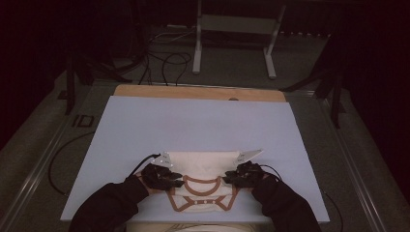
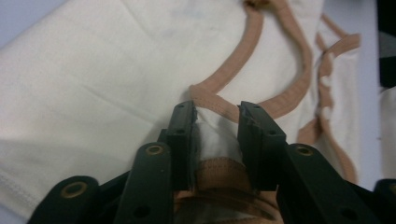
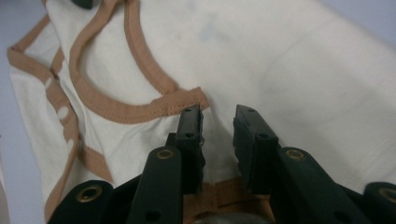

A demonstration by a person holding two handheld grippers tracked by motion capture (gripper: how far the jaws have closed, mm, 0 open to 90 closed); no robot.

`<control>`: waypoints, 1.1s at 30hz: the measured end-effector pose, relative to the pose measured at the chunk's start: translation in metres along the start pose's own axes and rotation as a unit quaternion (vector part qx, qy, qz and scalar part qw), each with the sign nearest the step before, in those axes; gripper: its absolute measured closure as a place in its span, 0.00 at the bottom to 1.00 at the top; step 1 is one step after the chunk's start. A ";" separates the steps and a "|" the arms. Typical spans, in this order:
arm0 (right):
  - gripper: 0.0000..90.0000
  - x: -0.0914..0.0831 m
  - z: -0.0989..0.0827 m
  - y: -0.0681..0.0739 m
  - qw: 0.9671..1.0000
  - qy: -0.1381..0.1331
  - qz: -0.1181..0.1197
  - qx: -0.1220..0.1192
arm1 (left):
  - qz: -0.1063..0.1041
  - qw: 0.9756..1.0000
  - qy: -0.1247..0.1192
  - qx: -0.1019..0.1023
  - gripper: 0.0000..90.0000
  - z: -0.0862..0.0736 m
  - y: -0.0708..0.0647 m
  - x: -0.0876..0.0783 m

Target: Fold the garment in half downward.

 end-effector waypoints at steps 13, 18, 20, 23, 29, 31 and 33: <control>1.00 0.000 0.001 0.005 0.999 0.008 -0.027 -0.034 | 0.009 1.000 -0.001 -0.001 0.97 0.001 0.000 0.002; 1.00 -0.012 0.010 0.009 0.999 -0.019 -0.032 -0.039 | 0.011 1.000 -0.008 -0.002 0.97 0.004 -0.002 -0.001; 1.00 -0.017 0.013 0.013 0.998 -0.026 -0.031 -0.044 | 0.014 1.000 -0.014 0.001 0.97 0.006 -0.002 -0.004; 1.00 -0.023 0.015 0.019 0.998 -0.036 -0.030 -0.051 | 0.012 1.000 -0.020 0.004 0.97 0.009 -0.005 -0.008; 1.00 -0.036 0.013 0.035 0.996 -0.053 -0.025 -0.061 | 0.002 0.999 -0.046 0.021 0.97 0.016 -0.020 -0.022; 1.00 -0.041 0.014 0.040 0.996 -0.061 -0.023 -0.063 | -0.001 0.998 -0.053 0.031 0.97 0.017 -0.025 -0.026; 1.00 -0.046 0.014 0.045 0.995 -0.068 -0.020 -0.063 | 0.002 0.998 -0.054 0.041 0.97 0.018 -0.030 -0.030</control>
Point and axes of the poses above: each handheld gripper's, and its own axes: x roughly forward along the jaws, z roughly out of its top, y roughly to its left, the point moved 10 cm from there along x, roughly forward along the jaws, and after that the axes turned 11 degrees about x, right-handed, at the moved point
